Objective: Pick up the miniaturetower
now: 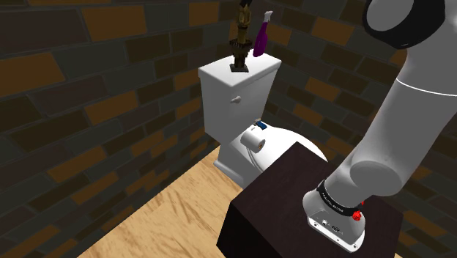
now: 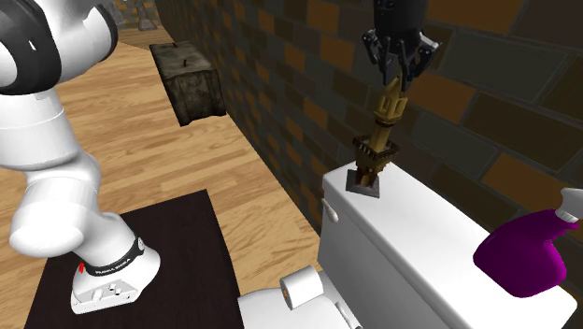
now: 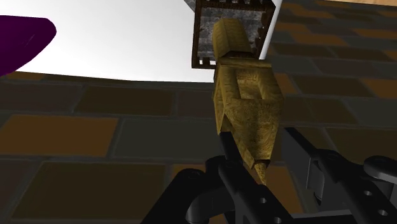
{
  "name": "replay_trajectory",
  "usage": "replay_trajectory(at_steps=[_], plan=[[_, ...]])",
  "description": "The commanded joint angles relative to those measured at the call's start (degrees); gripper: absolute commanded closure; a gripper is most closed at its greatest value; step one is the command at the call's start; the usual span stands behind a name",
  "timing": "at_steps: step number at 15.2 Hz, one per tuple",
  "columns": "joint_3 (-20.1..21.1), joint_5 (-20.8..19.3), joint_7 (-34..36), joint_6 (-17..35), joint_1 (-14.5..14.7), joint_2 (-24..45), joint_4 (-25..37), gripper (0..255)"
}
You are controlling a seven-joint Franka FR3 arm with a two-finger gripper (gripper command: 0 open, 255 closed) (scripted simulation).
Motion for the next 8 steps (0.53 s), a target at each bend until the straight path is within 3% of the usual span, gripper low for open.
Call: replay_trajectory(at_steps=[1,8], plan=[[-0.06,0.22,0.17,-1.72,-0.28,0.65,2.38,255],[-0.25,1.73,0.86,-9.29,-2.01,4.7,13.84,255]])
